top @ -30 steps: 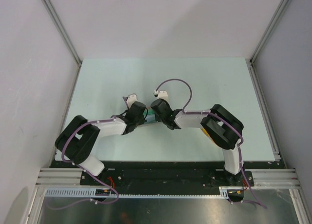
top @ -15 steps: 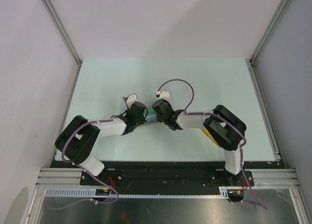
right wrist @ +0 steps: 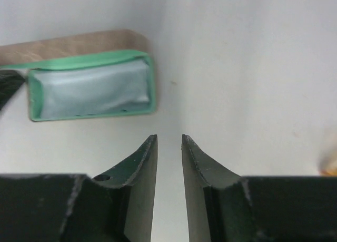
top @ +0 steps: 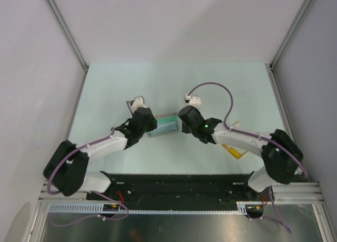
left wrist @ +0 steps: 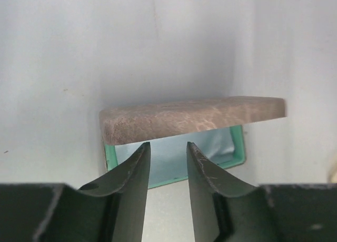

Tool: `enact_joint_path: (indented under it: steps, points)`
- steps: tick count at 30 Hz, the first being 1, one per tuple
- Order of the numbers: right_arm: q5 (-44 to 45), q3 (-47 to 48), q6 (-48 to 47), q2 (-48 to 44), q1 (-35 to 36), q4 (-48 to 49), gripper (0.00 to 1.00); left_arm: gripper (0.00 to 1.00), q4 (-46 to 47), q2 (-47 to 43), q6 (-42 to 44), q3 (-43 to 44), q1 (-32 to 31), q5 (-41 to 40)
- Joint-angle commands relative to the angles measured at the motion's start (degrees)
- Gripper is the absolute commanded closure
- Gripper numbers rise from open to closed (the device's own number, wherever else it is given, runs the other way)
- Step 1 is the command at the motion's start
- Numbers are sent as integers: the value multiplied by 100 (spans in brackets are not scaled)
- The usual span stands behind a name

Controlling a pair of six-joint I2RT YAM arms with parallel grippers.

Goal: Organize the sunglasses
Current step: Pick up the right temple of the sunglasses from the corner of the board.

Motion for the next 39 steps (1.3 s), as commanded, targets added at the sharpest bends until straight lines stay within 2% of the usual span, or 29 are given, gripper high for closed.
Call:
enact_joint_path:
  steps: [1,3,4,5,7,8,10,13,17,20,27,28,29,30,32,39]
  points:
    - [532,-456,884,-995,-447,-1402,68,57,-13,-760,220,-183,15,291]
    - [716,-598,1061,-1549,-824,-1702,57,51,-30,-1041,396,-245,15,414]
    - [848,-650,1219,-1725,-922,-2017,49,48,-48,-1130,466,-262,15,450]
    - [1145,-738,1281,-2092,-1019,-2186,31,37,-56,-1218,615,-289,15,494]
    - [1367,-826,1299,-2376,-1334,-2608,14,18,-83,-1489,730,-289,15,608]
    - [1368,-914,1352,-2516,-1536,-2731,1,5,-83,-1578,792,-306,15,643]
    - [1210,-1028,1448,-2719,-2141,-3108,0,0,-92,-1745,862,-280,15,774]
    - [1078,-1266,1966,-2825,-2653,-3663,0,0,-100,-1816,977,-157,15,933]
    - [693,-1538,2845,-2843,-3601,-4269,6,0,-100,-1737,959,27,15,1197]
    - [726,-1635,3434,-2939,-3875,-4682,7,0,-92,-1649,933,98,15,1276]
    - [384,-1811,3532,-2948,-4227,-4500,11,0,-92,-1430,915,151,15,1347]
    - [314,-1855,3497,-2939,-4245,-4429,14,0,-92,-1421,915,151,15,1347]
    - [183,-1933,3462,-2905,-4254,-4350,27,0,-92,-1421,915,151,15,1347]
    - [129,-1969,3444,-2896,-4263,-4210,33,0,-92,-1438,924,159,15,1347]
    - [59,-2022,3418,-2852,-4263,-4113,37,0,-92,-1429,889,177,15,1346]
    - [-100,-2180,3294,-2571,-4307,-3673,34,0,-92,-1438,871,273,15,1399]
